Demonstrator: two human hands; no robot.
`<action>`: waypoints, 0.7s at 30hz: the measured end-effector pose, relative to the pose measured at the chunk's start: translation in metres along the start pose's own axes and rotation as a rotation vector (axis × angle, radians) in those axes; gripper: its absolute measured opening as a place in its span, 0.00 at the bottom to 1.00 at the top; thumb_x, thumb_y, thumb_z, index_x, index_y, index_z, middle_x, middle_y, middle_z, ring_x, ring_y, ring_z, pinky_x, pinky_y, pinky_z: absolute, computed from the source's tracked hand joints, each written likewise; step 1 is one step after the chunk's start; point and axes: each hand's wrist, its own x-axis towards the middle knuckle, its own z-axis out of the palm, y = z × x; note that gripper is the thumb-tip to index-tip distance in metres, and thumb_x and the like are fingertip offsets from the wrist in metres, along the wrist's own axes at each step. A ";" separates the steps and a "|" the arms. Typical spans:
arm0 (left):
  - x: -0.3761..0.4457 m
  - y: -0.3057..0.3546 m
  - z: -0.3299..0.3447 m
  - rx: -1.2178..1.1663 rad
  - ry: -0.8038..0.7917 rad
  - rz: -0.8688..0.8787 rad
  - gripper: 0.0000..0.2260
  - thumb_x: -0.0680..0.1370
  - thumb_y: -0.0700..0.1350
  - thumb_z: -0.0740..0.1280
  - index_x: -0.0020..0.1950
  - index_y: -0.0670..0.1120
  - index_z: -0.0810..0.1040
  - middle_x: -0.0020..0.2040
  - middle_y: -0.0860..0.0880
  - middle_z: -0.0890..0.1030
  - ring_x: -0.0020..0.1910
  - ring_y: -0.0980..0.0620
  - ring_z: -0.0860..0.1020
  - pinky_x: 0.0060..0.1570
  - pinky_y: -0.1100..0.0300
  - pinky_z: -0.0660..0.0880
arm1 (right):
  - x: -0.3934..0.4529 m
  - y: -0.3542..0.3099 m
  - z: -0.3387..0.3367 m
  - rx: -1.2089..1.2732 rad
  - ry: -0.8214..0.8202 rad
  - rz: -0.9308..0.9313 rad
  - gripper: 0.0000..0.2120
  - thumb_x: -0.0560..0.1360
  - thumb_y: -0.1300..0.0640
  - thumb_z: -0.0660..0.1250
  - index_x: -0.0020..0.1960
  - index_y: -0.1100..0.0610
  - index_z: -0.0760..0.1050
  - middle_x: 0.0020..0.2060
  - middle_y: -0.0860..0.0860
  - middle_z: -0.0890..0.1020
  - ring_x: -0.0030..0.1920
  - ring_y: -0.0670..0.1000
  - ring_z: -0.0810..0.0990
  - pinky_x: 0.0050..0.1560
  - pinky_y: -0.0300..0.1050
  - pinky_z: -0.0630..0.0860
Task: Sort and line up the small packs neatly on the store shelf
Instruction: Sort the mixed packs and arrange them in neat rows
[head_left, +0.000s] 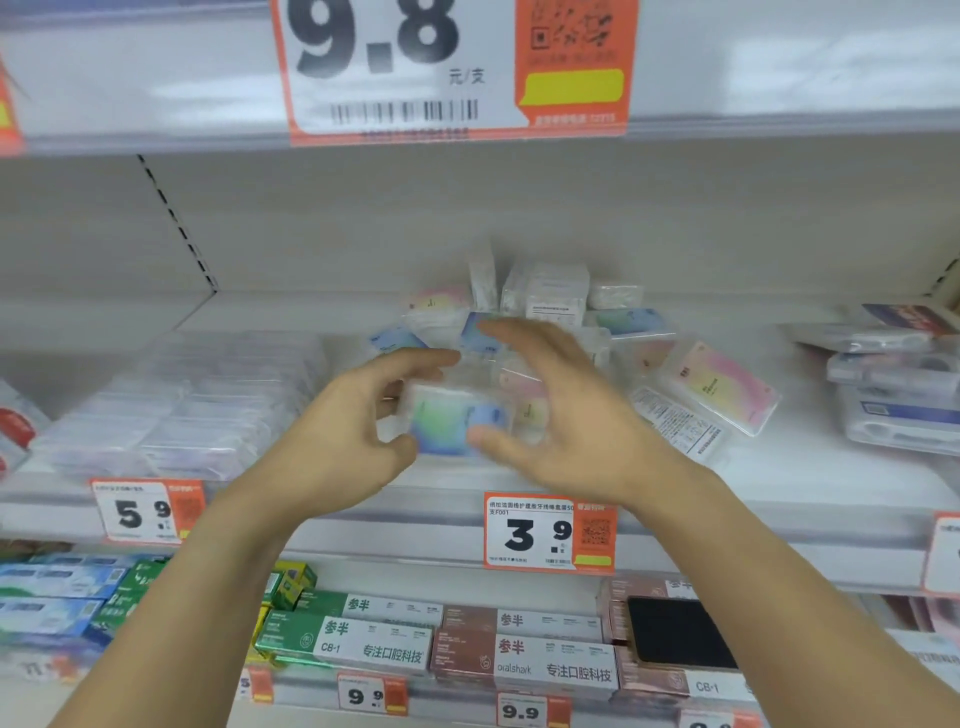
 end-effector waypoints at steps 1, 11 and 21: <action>0.000 0.002 0.004 -0.068 -0.028 0.009 0.30 0.68 0.33 0.66 0.68 0.55 0.73 0.61 0.51 0.78 0.61 0.54 0.76 0.66 0.60 0.70 | -0.002 -0.004 0.003 -0.056 -0.067 -0.030 0.39 0.70 0.45 0.72 0.77 0.48 0.60 0.70 0.47 0.71 0.69 0.46 0.66 0.71 0.43 0.62; 0.059 -0.016 -0.014 0.125 0.447 -0.365 0.15 0.75 0.46 0.69 0.61 0.51 0.75 0.60 0.51 0.76 0.54 0.51 0.77 0.43 0.62 0.70 | -0.006 0.025 0.008 -0.104 0.040 0.023 0.19 0.71 0.56 0.73 0.61 0.56 0.75 0.55 0.52 0.79 0.58 0.55 0.74 0.59 0.43 0.67; 0.091 -0.032 -0.020 0.402 0.122 -0.411 0.40 0.61 0.56 0.80 0.70 0.52 0.67 0.60 0.50 0.74 0.54 0.53 0.74 0.52 0.61 0.69 | -0.009 0.039 -0.016 -0.012 0.381 0.131 0.20 0.70 0.48 0.74 0.55 0.57 0.74 0.54 0.51 0.74 0.54 0.50 0.71 0.54 0.41 0.70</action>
